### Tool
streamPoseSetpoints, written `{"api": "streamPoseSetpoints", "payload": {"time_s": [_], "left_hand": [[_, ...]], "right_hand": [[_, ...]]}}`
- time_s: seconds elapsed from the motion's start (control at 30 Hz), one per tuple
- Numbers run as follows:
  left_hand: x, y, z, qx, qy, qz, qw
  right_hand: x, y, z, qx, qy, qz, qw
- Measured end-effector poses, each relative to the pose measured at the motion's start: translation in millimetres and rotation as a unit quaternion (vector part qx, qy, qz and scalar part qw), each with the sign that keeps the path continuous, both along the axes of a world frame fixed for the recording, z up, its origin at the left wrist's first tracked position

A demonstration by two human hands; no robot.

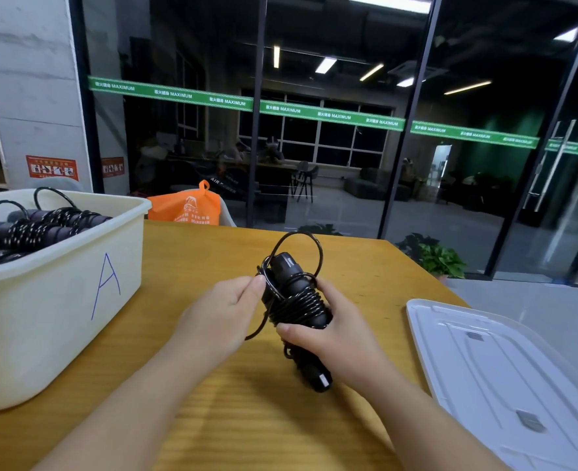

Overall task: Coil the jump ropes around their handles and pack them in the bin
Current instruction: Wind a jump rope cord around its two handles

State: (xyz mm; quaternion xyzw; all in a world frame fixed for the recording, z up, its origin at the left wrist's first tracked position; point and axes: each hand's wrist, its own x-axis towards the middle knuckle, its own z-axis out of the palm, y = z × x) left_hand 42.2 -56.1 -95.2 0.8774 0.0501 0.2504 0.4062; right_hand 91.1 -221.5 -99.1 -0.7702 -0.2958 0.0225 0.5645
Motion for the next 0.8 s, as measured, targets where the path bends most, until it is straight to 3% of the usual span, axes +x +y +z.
{"api": "streamPoseSetpoints", "payload": {"time_s": [0.17,0.3,0.4,0.57,0.7,0.8], "left_hand": [[-7,0,7,0.111,-0.048,0.036,0.992],[-12,-41,-2,0.177,-0.096,-0.145,0.969],[-9,-41,2,-0.001,-0.093,-0.2,0.975],[-10,-11,6,-0.183,-0.067,-0.106,0.975],[-3,-9,-2,-0.136,0.024,-0.034,0.99],[-4,-11,-4,-0.075,0.032,-0.013,0.997]], "right_hand": [[2,-1,1,0.002,0.035,0.004,0.999],[25,-11,4,0.148,0.158,-0.107,0.97],[30,-20,3,0.157,0.17,-0.089,0.969],[20,-15,4,0.108,0.119,-0.053,0.985],[16,-15,5,0.084,0.071,-0.037,0.993],[12,-11,5,0.061,0.035,-0.02,0.997]]}}
